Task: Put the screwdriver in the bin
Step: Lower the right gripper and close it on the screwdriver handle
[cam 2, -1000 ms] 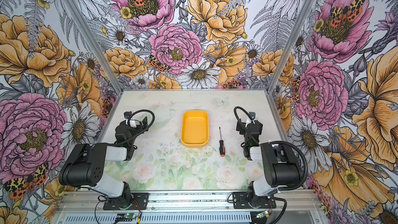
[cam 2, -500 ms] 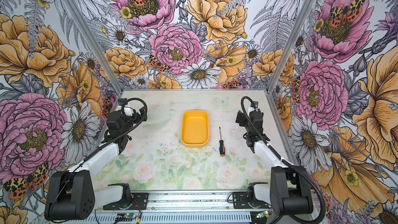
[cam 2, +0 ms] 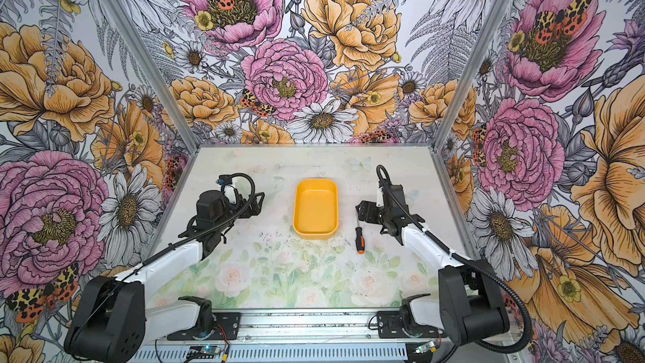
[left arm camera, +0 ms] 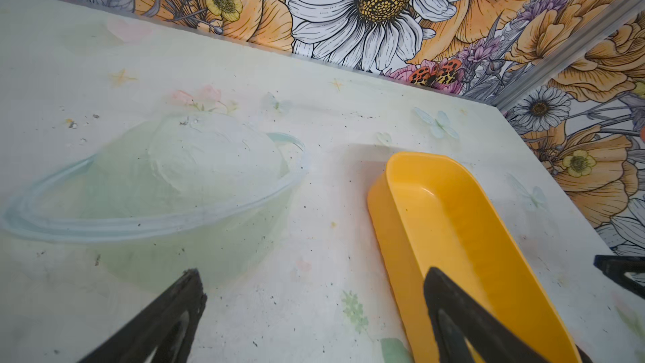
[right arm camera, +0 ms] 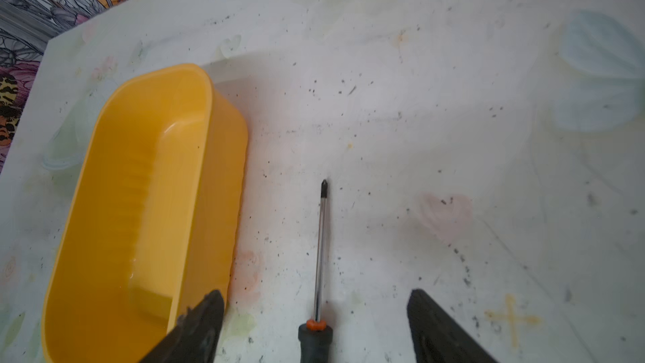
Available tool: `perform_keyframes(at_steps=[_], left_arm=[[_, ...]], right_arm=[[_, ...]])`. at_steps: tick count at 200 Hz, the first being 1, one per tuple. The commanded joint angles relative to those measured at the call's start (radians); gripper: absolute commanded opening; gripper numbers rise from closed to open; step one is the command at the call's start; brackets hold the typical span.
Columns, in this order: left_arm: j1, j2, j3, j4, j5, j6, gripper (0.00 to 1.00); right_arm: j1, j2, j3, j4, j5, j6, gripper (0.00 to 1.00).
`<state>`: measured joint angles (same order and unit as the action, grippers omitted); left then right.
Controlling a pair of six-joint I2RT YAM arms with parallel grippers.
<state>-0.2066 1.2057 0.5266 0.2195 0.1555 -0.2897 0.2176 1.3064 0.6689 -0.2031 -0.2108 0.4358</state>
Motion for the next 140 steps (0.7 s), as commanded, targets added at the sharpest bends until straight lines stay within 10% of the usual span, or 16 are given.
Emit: perform_keyframes(at_steps=[1, 140], left_arm=[[-0.010, -0.006, -0.019, 0.004, 0.011, -0.058, 0.99], [-0.031, -0.011, -0.014, -0.037, 0.013, -0.082, 0.99]], right_arm=[[0.049, 0.011, -0.028, -0.066, 0.032, 0.060, 0.83], [0.221, 0.122, -0.033, -0.148, 0.174, 0.175, 0.52]])
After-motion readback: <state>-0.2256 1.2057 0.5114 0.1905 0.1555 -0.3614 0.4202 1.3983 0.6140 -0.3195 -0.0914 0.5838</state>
